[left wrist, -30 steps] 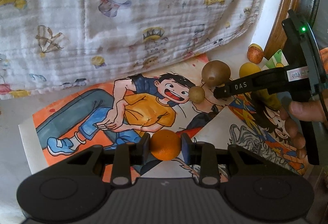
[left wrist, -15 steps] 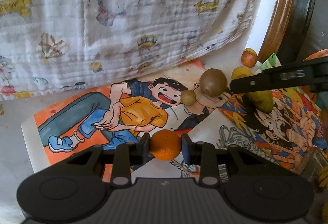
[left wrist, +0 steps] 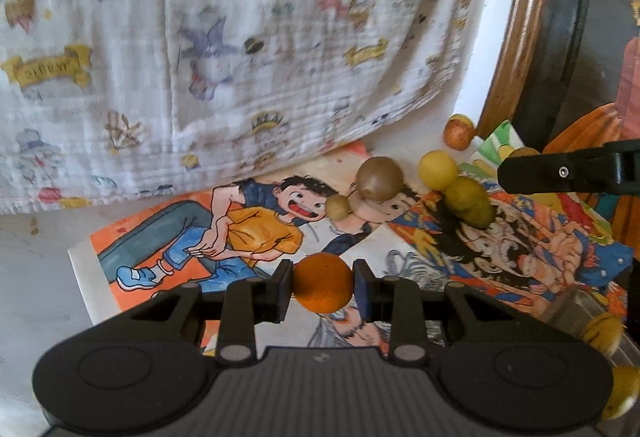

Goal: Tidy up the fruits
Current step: 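Carry the orange and the small brown fruit over the metal tray with both tools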

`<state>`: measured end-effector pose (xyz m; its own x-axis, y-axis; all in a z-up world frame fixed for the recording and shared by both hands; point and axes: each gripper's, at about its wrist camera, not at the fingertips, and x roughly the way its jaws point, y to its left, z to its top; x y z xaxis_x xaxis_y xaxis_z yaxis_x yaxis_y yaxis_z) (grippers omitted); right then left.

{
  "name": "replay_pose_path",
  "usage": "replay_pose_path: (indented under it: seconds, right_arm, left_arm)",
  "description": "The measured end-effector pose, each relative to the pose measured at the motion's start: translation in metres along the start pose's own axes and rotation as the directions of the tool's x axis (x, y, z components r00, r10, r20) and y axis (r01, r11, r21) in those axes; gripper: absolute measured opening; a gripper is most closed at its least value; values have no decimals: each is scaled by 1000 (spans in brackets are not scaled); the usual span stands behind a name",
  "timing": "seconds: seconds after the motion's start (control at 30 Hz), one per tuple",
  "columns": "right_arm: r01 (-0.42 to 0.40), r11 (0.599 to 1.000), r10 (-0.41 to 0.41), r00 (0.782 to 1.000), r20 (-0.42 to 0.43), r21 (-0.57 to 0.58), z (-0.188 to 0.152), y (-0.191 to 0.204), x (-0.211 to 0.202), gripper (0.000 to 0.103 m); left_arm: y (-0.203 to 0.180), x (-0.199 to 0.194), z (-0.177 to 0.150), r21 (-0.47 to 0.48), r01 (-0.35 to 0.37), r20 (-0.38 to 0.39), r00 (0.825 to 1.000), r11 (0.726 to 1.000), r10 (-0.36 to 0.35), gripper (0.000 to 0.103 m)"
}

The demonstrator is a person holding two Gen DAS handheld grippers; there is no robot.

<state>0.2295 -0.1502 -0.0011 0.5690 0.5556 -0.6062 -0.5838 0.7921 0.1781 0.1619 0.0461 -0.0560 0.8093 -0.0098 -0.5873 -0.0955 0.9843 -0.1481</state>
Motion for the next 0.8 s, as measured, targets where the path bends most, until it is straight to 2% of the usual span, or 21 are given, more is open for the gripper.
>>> replay_pose_path:
  seconds: [0.4, 0.8]
  right_arm:
    - [30, 998, -35, 994, 100, 49, -32, 5, -91, 30]
    - [73, 990, -89, 987, 133, 119, -79, -8, -154, 30]
  left_arm:
    - [-36, -67, -16, 65, 31, 42, 999, 997, -33, 35]
    - [-85, -96, -27, 150, 78, 51, 995, 986, -86, 35]
